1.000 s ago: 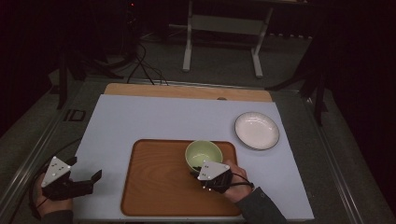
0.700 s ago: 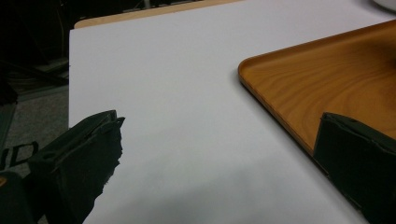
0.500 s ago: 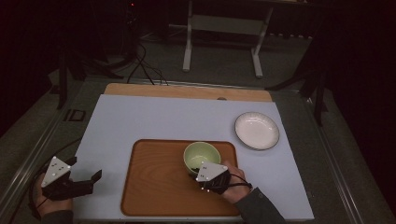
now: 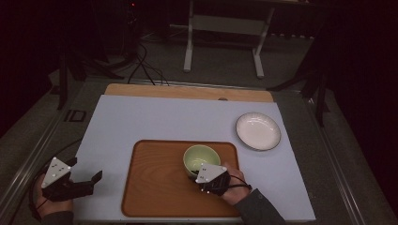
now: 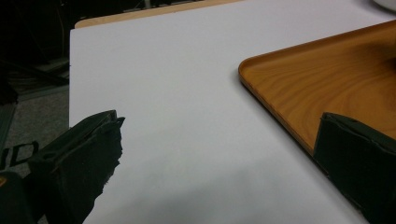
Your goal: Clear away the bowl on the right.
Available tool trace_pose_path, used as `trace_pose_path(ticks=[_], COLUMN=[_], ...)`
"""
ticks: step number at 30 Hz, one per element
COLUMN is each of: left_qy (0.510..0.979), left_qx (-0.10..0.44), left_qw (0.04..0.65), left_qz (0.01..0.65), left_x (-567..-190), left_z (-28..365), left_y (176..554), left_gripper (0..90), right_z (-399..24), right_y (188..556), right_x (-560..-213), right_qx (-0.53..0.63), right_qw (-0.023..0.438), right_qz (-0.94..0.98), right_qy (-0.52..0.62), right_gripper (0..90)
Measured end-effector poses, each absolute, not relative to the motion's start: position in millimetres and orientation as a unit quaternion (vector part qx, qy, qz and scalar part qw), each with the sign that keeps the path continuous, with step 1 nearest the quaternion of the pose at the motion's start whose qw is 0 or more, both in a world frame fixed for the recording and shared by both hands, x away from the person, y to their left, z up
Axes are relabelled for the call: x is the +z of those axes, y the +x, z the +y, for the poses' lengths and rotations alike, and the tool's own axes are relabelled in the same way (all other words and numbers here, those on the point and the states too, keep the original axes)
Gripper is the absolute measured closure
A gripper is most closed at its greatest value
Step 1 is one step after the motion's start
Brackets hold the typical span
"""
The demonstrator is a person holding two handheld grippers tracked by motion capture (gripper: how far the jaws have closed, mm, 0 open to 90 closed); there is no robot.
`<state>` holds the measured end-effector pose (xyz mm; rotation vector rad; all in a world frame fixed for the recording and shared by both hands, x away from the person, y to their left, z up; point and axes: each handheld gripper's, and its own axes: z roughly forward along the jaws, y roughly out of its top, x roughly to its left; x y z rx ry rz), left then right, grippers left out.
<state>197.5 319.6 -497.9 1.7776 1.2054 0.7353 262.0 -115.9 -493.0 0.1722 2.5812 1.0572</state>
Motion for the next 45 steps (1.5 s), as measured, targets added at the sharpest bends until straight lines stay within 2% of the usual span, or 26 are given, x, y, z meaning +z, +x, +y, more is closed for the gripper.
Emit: trace_pose_path(ticks=[18,26,33,35,40,45], left_qy=[0.710,0.710,0.710,0.711,0.710,0.710], left_qx=[0.294,0.293,0.294,0.293,0.294,0.294], left_qw=[0.423,0.422,0.422,0.421,0.422,0.422], left_qz=[0.481,0.482,0.481,0.481,0.481,0.481], left_x=[-498,-498,-498,-498,-498,-498], left_z=[319,319,319,319,319,319], left_y=[198,198,198,198,198,198], left_gripper=[1.1,1.1,1.1,1.1,1.1,1.1], right_z=[-115,-115,-120,-121,-123,-128], right_y=[260,260,260,259,260,261], right_x=[-492,-490,-485,-484,-482,-479], right_qx=[0.381,0.393,0.404,0.407,0.420,0.424], right_qw=[0.150,0.141,0.133,0.133,0.131,0.143], right_qz=[0.911,0.907,0.903,0.901,0.895,0.890], right_qy=[0.059,0.060,0.062,0.065,0.072,0.082], right_gripper=[81.1,69.7,64.8,58.3,50.6,47.3])
